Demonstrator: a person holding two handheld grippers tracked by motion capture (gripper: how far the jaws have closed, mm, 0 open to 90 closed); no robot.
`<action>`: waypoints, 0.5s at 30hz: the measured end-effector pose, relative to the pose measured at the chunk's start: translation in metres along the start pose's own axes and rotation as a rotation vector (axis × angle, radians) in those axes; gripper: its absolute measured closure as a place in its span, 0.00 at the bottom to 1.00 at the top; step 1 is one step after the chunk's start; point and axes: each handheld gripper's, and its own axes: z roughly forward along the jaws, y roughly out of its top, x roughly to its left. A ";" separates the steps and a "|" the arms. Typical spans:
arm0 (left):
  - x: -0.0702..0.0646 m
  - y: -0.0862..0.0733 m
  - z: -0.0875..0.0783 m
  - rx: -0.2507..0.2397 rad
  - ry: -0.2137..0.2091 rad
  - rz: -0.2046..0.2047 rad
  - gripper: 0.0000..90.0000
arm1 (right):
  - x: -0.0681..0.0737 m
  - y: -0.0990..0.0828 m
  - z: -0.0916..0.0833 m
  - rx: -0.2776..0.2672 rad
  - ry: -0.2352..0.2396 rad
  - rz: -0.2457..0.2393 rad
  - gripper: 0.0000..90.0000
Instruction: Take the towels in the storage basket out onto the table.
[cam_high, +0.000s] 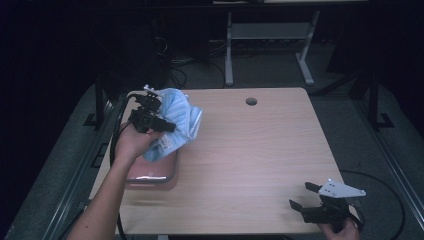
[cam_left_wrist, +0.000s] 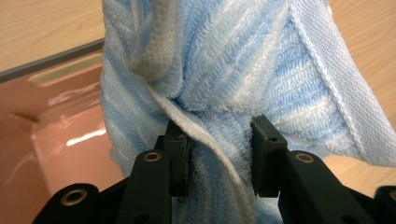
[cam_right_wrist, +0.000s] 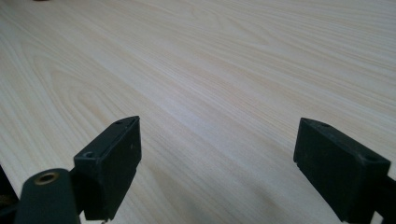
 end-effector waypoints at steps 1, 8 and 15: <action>-0.002 0.002 0.001 0.002 -0.004 0.006 0.72 | 0.000 0.000 0.000 -0.002 0.001 0.006 0.16; -0.018 0.012 0.006 0.003 -0.023 0.042 0.72 | 0.000 0.000 0.000 -0.005 0.001 0.002 0.16; -0.031 0.019 0.012 0.014 -0.029 0.071 0.72 | -0.001 0.000 -0.002 -0.011 -0.002 0.005 0.16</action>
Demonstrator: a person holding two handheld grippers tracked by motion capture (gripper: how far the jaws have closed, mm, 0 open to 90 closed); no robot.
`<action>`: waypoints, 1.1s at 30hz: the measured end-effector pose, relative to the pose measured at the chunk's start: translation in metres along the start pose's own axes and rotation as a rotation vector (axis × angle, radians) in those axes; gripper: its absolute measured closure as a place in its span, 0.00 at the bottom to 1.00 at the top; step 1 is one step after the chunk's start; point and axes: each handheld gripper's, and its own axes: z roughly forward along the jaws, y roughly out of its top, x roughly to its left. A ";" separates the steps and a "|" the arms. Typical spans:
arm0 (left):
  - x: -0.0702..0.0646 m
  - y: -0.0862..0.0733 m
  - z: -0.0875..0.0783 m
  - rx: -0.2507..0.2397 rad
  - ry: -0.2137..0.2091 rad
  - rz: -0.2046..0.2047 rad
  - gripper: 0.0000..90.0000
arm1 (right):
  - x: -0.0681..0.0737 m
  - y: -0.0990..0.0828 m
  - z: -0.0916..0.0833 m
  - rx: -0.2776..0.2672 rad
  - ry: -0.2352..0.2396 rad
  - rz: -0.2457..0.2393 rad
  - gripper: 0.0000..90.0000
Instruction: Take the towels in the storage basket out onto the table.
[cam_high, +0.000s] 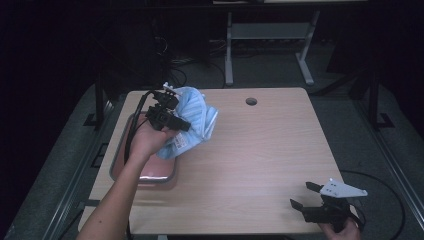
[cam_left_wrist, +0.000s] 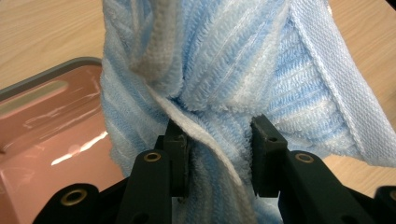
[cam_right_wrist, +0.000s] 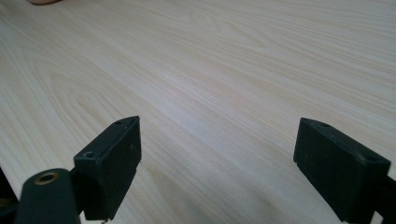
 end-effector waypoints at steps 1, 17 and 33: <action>-0.001 0.001 0.001 0.003 -0.002 0.002 0.72 | 0.000 0.000 0.000 0.000 0.000 0.001 0.16; -0.024 0.017 0.024 0.020 -0.036 0.042 0.72 | 0.001 0.001 -0.002 -0.005 0.004 0.002 0.16; -0.046 0.030 0.045 0.035 -0.059 0.070 0.72 | 0.001 0.002 -0.002 -0.009 0.010 -0.004 0.16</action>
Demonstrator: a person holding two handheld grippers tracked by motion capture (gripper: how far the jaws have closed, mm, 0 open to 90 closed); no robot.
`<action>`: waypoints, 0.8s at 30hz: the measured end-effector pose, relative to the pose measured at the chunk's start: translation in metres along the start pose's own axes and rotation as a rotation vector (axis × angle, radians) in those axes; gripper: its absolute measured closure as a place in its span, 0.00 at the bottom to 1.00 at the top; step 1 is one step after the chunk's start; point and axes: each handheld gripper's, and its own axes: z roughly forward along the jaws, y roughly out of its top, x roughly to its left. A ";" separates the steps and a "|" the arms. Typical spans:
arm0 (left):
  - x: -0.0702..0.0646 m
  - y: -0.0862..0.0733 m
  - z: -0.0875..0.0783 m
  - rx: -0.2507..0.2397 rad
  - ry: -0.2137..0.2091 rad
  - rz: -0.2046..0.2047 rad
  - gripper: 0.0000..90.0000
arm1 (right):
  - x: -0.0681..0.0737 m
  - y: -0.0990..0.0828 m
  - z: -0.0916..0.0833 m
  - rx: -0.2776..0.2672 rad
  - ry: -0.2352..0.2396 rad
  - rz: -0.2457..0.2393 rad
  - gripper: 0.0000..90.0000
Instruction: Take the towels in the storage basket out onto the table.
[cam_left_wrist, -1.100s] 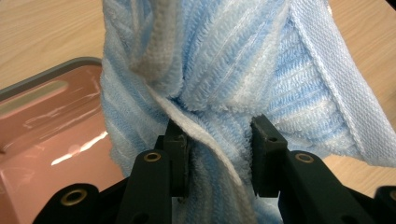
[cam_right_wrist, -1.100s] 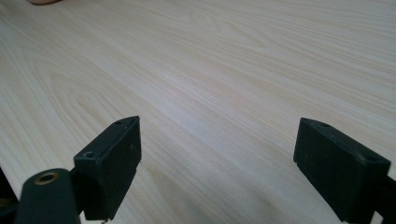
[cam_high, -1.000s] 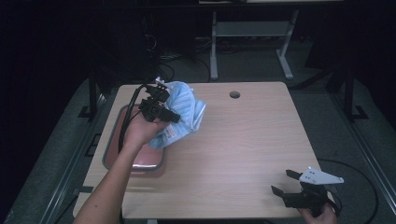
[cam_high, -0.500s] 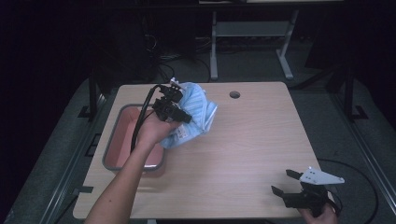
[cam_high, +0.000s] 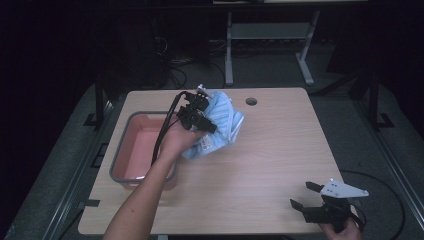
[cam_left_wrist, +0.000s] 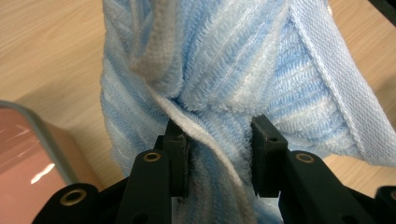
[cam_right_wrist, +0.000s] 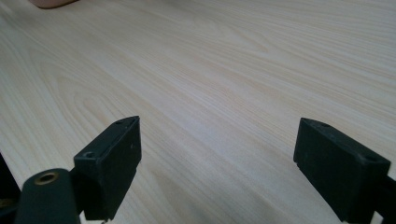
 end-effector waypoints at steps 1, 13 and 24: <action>-0.003 0.002 0.004 0.003 -0.004 0.004 0.72 | 0.000 0.000 0.000 0.000 0.002 -0.001 0.16; -0.014 0.012 0.025 0.016 -0.018 0.025 0.72 | 0.000 0.001 0.000 -0.005 0.007 0.001 0.16; -0.023 0.015 0.046 0.046 -0.050 0.036 0.71 | -0.001 0.002 -0.002 -0.014 0.009 0.015 0.16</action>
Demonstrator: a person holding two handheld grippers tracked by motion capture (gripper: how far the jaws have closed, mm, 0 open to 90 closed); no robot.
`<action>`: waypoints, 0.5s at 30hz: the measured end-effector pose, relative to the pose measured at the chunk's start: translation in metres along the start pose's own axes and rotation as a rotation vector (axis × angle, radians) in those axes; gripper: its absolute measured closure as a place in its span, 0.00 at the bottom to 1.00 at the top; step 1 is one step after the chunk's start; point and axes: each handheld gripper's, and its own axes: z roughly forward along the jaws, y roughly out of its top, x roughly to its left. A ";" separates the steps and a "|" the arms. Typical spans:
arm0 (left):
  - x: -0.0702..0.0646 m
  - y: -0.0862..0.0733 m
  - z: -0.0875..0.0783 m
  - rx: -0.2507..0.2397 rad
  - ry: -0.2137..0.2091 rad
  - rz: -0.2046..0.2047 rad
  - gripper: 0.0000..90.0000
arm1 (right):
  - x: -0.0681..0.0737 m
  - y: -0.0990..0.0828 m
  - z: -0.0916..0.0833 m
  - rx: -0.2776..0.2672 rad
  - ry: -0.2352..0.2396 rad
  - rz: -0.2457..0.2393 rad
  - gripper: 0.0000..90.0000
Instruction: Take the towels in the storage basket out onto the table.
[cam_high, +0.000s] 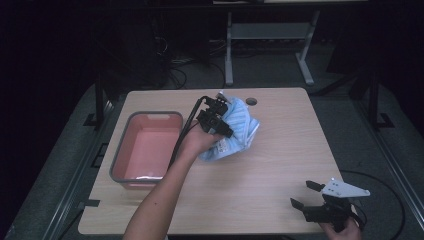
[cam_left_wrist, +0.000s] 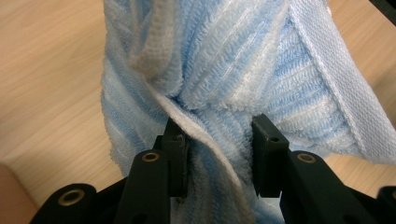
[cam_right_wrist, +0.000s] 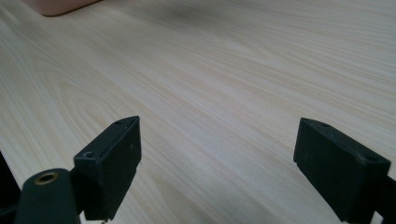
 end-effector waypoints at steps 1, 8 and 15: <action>-0.001 0.000 0.002 0.001 -0.002 0.002 0.71 | 0.000 0.000 0.000 -0.001 0.001 0.002 0.16; -0.002 0.001 0.020 0.006 -0.022 -0.007 0.71 | 0.001 0.000 0.003 0.002 0.005 -0.005 0.16; -0.004 0.002 0.037 0.013 -0.029 -0.018 0.71 | 0.001 0.001 0.004 0.002 0.007 -0.008 0.16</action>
